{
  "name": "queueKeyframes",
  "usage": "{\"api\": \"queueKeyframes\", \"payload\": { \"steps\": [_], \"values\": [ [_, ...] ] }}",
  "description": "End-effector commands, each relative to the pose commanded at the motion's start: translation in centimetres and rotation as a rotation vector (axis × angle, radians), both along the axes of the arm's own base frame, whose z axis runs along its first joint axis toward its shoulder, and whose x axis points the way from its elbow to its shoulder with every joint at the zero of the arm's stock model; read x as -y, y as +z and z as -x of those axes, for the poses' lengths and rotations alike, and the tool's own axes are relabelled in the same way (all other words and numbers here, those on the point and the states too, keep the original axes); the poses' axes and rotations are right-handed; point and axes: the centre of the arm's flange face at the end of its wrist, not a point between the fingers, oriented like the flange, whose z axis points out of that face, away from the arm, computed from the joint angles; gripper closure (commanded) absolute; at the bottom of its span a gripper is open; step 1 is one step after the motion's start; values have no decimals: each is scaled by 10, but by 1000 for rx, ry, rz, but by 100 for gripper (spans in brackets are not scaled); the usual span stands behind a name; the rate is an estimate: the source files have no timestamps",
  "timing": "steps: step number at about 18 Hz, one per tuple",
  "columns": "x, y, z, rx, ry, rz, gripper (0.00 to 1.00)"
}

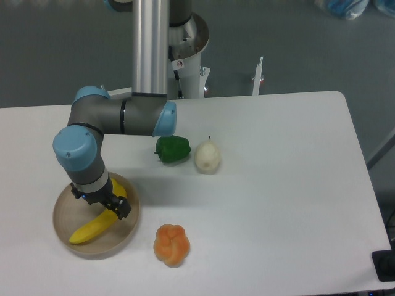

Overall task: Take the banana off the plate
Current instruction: 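Lower the gripper onto the banana's middle and close it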

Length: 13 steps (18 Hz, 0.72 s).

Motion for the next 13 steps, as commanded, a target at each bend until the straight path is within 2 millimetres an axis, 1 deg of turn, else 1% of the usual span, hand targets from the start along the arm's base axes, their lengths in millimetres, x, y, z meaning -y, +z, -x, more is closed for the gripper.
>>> {"api": "queueKeyframes", "payload": {
  "steps": [2,3,4,5,6,8,9,12,13],
  "values": [
    [-2,-3,-4,1,-6,3,0],
    [-3,0,-4,-1,-6,-3,6],
    [-3,1,-4,1,-8,-5,36],
    [-3,0,-4,1,-9,-2,53],
    [-3,-1,-4,1,-11,-2,63],
    [-1,-4,-4,2,-14,5,69],
    [-1,-4,-4,1,-14,6,70],
    [-4,3,-3,-1,-14,-9,72],
    [-3,4,-4,-1,-14,-9,75]
  ]
}}
